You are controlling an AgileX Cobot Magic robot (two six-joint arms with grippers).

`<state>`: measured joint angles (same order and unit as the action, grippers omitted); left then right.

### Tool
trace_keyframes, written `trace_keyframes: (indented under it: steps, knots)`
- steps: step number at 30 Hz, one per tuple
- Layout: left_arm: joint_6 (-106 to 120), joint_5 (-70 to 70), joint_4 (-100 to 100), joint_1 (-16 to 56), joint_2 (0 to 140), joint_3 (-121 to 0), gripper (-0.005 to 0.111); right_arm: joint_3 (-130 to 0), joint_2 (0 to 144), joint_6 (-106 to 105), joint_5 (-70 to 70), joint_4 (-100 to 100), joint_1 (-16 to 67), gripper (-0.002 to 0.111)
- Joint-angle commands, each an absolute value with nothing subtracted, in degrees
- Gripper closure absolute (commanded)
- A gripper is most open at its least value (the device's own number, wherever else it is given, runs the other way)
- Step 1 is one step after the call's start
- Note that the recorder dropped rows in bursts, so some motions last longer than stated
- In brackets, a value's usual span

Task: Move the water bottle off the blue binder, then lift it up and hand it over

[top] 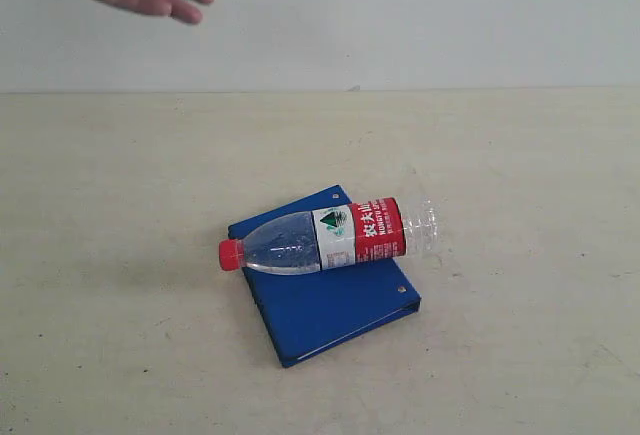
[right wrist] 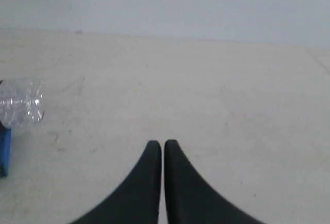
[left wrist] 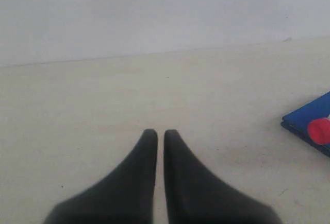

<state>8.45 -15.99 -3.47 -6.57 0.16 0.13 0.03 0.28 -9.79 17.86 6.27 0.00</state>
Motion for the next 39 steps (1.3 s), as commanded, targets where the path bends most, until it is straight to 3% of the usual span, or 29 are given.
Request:
trace_keyframes:
  steps: [1, 7, 18, 20, 21, 23, 24, 28, 29, 32, 35, 39]
  knots:
    - [8.6, -15.4, -4.0, -6.2, 0.0, 0.0, 0.102, 0.0, 0.0, -4.3, 8.3, 16.0, 0.0, 0.108]
    - [8.6, -15.4, -4.0, -6.2, 0.0, 0.0, 0.102, 0.0, 0.0, 12.8, 3.3, 46.6, 0.0, 0.108]
    - [8.6, -15.4, -4.0, -6.2, 0.0, 0.0, 0.102, -0.2, 0.0, 13.8, 9.5, 57.3, 0.0, 0.108]
    - [8.6, -15.4, -4.0, -6.2, 0.0, 0.0, 0.102, -2.3, 0.0, 13.8, -2.0, 57.7, 0.0, 0.108]
    - [8.6, -15.4, -4.0, -6.2, 0.0, 0.0, 0.102, -4.6, 0.0, 13.8, -21.4, 57.5, 0.0, 0.108]
    - [8.6, -15.4, -4.0, -6.2, 0.0, 0.0, 0.102, -7.8, 0.0, 14.7, -43.2, 57.5, 0.0, 0.108]
    - [8.6, -15.4, -4.0, -6.2, 0.0, 0.0, 0.102, -10.9, 2.1, 15.9, -45.2, 57.1, 0.0, 0.108]
    - [8.6, -15.4, -4.0, -6.2, 0.0, 0.0, 0.102, -32.6, 26.6, 20.5, 8.0, 20.0, 0.0, 0.108]
    - [8.6, -15.4, -4.0, -6.2, 0.0, 0.0, 0.102, -38.4, 34.6, 17.2, 21.8, 18.7, 0.0, 0.108]
    - [8.6, -15.4, -4.0, -6.2, 0.0, 0.0, 0.102, -52.0, 56.8, -24.6, 51.1, 32.8, 0.0, 0.108]
    - [8.6, -15.4, -4.0, -6.2, 0.0, 0.0, 0.102, -56.9, 69.1, -46.7, 68.7, 50.0, 0.0, 0.108]
    - [8.6, -15.4, -4.0, -6.2, 0.0, 0.0, 0.102, -59.3, 80.8, -61.4, 70.0, 63.2, 5.5, 0.108]
